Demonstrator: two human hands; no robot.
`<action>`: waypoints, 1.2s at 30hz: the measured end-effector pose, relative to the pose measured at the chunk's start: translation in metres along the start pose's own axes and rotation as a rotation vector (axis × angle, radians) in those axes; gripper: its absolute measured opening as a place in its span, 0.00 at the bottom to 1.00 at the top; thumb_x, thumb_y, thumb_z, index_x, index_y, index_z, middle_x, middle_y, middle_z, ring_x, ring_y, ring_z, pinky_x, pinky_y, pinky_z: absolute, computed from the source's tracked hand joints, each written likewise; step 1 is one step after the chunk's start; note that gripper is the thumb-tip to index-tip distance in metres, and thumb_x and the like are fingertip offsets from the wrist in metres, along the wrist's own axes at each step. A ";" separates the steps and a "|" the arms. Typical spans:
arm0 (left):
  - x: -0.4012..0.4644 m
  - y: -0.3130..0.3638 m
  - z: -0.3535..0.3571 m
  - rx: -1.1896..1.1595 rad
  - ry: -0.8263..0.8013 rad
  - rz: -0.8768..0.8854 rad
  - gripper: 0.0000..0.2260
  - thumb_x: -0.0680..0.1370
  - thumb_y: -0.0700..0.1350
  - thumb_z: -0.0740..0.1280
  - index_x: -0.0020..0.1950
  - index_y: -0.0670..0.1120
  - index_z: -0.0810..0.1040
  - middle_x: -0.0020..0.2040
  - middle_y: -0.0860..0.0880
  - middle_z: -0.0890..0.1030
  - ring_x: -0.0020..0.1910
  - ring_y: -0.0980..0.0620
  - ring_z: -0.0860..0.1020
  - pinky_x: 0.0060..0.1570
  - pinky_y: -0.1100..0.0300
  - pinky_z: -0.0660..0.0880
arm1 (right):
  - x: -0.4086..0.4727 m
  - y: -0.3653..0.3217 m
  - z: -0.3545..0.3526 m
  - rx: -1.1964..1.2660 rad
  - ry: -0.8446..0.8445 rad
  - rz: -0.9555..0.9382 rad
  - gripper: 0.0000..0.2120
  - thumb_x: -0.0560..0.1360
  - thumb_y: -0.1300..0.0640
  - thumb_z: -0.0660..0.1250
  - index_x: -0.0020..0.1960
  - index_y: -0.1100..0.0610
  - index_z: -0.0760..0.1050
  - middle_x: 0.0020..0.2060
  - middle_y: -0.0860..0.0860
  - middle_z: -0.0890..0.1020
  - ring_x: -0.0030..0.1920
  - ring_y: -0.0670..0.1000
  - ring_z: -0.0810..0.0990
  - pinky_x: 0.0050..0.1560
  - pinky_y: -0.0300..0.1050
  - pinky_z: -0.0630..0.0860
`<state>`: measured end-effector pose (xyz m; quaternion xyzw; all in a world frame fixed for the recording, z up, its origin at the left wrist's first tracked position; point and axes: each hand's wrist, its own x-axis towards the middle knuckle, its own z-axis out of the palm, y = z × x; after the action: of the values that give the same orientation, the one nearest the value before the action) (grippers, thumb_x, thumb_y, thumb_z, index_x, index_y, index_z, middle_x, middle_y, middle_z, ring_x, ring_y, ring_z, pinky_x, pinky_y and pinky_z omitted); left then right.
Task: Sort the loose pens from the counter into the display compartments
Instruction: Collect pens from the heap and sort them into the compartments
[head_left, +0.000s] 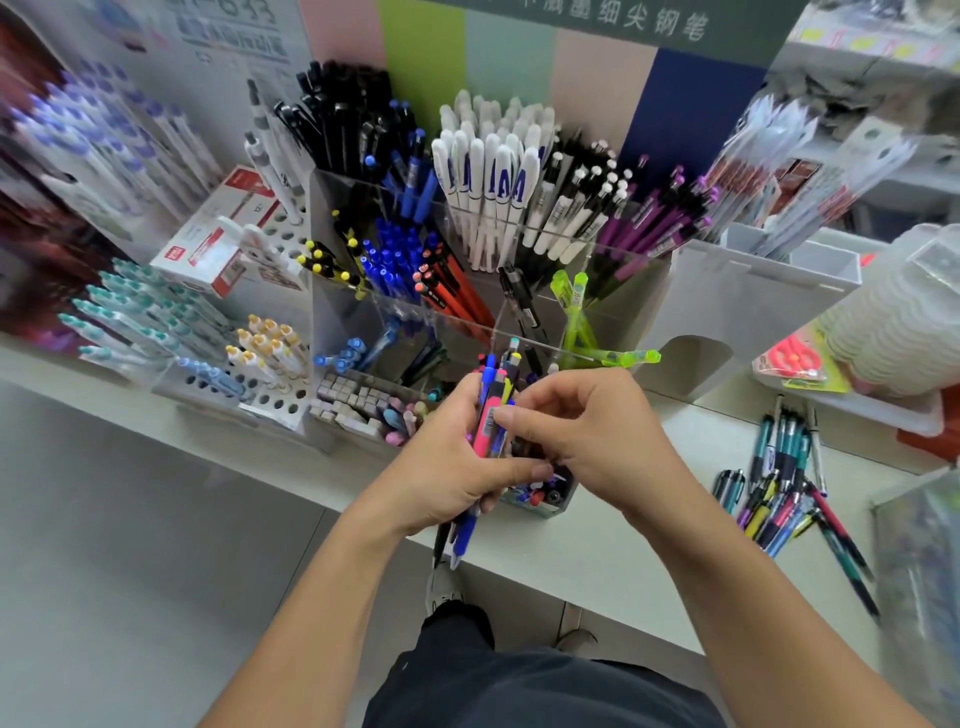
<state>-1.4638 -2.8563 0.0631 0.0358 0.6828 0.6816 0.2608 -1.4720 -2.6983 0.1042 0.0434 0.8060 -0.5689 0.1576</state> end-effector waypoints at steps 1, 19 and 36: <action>-0.002 0.001 -0.001 0.018 -0.006 -0.011 0.20 0.73 0.37 0.76 0.56 0.51 0.69 0.34 0.51 0.78 0.24 0.51 0.72 0.23 0.59 0.70 | 0.001 0.001 -0.002 0.066 -0.041 0.028 0.05 0.72 0.59 0.77 0.41 0.60 0.84 0.29 0.50 0.83 0.28 0.43 0.75 0.29 0.35 0.71; -0.034 -0.016 -0.029 -0.375 0.042 -0.019 0.12 0.78 0.42 0.63 0.54 0.49 0.84 0.36 0.43 0.76 0.21 0.52 0.67 0.19 0.65 0.62 | 0.003 -0.025 -0.003 -0.108 -0.091 -0.257 0.08 0.81 0.63 0.66 0.55 0.57 0.82 0.35 0.56 0.80 0.29 0.42 0.74 0.31 0.32 0.69; -0.049 -0.002 -0.056 -0.028 -0.116 -0.020 0.03 0.82 0.40 0.62 0.51 0.46 0.69 0.40 0.48 0.76 0.29 0.53 0.70 0.26 0.61 0.67 | 0.046 -0.064 0.011 -0.447 -0.576 0.023 0.06 0.77 0.59 0.73 0.49 0.61 0.84 0.27 0.56 0.75 0.20 0.46 0.68 0.19 0.37 0.67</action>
<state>-1.4437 -2.9269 0.0729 0.0649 0.6570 0.6853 0.3072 -1.5295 -2.7362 0.1444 -0.1449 0.8325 -0.3658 0.3901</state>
